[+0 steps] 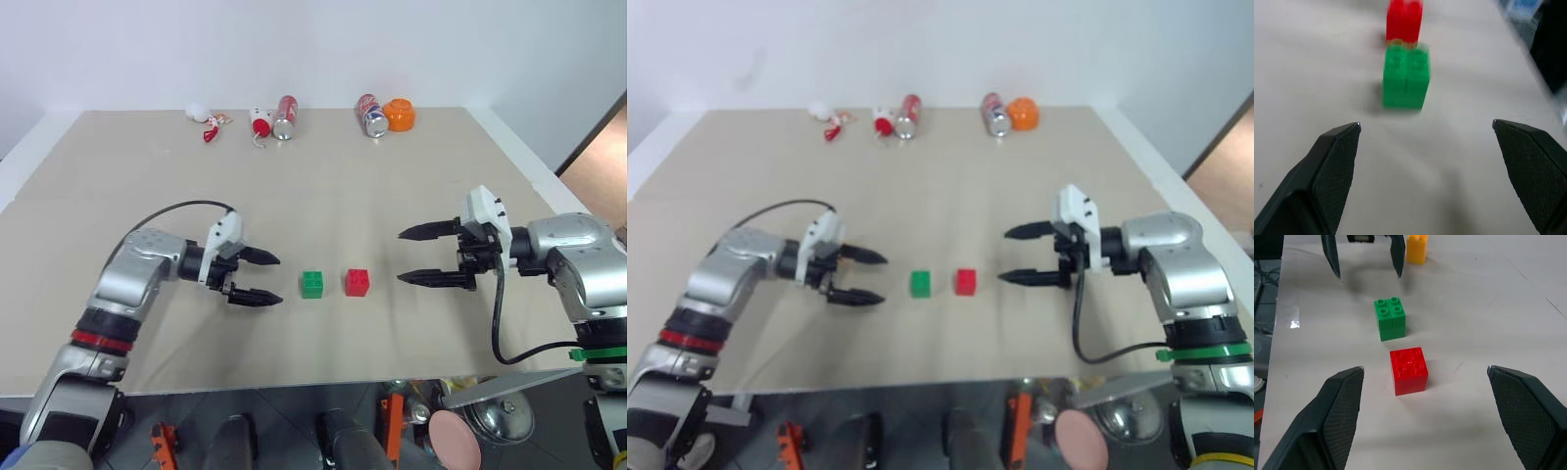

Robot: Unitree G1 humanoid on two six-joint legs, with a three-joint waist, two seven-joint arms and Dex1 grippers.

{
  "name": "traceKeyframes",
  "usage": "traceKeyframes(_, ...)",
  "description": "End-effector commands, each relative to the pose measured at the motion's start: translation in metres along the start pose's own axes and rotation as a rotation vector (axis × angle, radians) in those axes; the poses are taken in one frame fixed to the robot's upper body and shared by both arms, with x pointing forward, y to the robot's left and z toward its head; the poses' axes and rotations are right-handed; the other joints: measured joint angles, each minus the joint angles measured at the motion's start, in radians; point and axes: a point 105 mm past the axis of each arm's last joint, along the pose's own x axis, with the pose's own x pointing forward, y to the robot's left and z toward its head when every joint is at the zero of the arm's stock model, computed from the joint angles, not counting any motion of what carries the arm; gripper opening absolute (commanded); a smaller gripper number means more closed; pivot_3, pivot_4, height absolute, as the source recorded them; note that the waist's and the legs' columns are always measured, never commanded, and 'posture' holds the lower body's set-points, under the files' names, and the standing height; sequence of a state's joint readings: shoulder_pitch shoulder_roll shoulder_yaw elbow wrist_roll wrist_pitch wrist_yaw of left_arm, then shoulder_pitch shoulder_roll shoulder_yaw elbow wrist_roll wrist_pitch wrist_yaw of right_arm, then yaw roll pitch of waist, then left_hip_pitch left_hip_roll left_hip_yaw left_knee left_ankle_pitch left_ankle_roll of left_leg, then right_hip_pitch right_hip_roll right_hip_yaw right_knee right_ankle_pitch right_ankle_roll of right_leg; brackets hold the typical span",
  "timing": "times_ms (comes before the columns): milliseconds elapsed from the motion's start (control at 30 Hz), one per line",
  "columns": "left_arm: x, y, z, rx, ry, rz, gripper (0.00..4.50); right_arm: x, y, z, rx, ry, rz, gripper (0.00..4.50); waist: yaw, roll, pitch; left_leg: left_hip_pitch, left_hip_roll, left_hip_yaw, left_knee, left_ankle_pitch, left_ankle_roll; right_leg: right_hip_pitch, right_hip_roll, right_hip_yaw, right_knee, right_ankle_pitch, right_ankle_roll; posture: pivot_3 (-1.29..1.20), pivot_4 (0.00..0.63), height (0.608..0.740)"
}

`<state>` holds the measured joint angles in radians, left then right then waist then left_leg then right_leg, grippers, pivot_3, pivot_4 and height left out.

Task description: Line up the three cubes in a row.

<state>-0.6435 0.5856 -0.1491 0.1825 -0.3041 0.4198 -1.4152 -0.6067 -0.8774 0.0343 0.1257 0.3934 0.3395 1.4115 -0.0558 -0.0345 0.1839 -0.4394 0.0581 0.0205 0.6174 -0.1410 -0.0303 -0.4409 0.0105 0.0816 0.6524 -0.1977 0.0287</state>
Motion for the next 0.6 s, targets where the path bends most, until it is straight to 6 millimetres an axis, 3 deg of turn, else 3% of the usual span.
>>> traceKeyframes(33,-0.027,0.000,0.030,0.008,-0.123,0.142,4.48,-0.002,-0.005,0.010,-0.044,-0.013,-0.006,4.19,0.001,0.000,0.000,0.001,0.000,0.000,0.000,0.000,0.000,0.000,0.000,0.000,0.000,0.000,0.000,0.00,0.150,0.740)
traceKeyframes(267,-0.069,0.030,0.047,0.022,-0.267,0.570,4.48,0.005,-0.012,0.021,-0.054,-0.075,-0.035,4.19,0.001,0.000,0.000,0.001,0.000,0.001,0.001,0.000,0.000,0.001,0.000,0.000,0.000,0.000,0.000,0.00,0.150,0.740)
traceKeyframes(367,-0.091,0.034,0.027,0.004,-0.229,0.706,4.48,0.012,-0.011,0.027,-0.060,-0.103,-0.037,4.19,-0.003,0.000,0.000,0.002,0.001,0.002,0.000,0.000,0.000,0.001,0.000,0.001,0.000,0.000,0.000,0.00,0.150,0.740)
traceKeyframes(600,-0.112,0.018,-0.018,-0.004,-0.089,0.728,4.48,0.020,-0.008,0.030,-0.060,-0.129,-0.027,4.19,-0.001,0.000,0.000,0.001,0.002,0.003,-0.001,-0.001,-0.001,0.000,0.000,0.000,0.000,0.000,0.000,0.00,0.150,0.740)
